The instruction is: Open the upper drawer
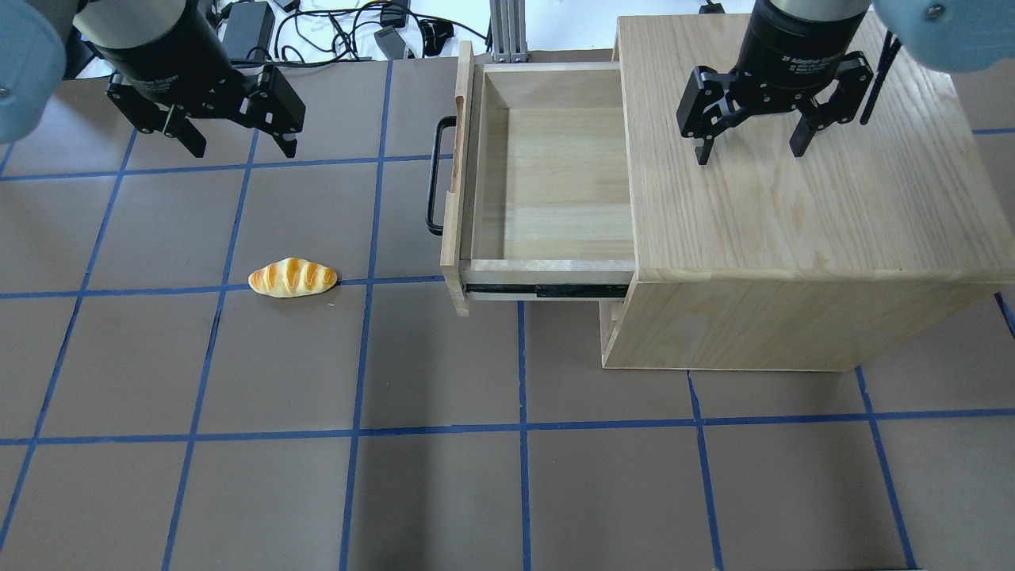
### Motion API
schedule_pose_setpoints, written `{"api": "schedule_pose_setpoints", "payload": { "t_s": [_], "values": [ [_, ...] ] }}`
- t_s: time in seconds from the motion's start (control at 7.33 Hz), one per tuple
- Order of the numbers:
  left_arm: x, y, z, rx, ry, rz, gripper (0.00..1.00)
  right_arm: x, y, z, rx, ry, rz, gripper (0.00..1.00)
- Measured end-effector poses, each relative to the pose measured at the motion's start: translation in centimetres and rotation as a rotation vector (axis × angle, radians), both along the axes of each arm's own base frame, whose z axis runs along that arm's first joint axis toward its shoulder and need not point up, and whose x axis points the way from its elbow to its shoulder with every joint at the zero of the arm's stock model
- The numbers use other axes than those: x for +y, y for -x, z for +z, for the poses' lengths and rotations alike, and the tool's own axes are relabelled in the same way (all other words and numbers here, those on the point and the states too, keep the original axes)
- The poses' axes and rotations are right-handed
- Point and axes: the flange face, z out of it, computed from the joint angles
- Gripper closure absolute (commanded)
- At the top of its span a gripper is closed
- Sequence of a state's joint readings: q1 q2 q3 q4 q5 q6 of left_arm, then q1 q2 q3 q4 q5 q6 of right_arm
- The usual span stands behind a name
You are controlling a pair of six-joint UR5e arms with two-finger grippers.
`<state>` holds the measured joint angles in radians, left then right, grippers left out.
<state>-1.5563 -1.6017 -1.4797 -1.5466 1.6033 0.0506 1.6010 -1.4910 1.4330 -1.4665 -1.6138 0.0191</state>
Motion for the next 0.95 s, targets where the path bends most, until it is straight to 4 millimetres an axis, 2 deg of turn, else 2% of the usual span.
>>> {"api": "schedule_pose_setpoints", "payload": {
  "t_s": [0.95],
  "values": [
    [0.69,0.10,0.21,0.001,-0.016,0.008,0.00,0.00,0.01,0.00,0.000,0.000,0.000,0.00]
  ]
}}
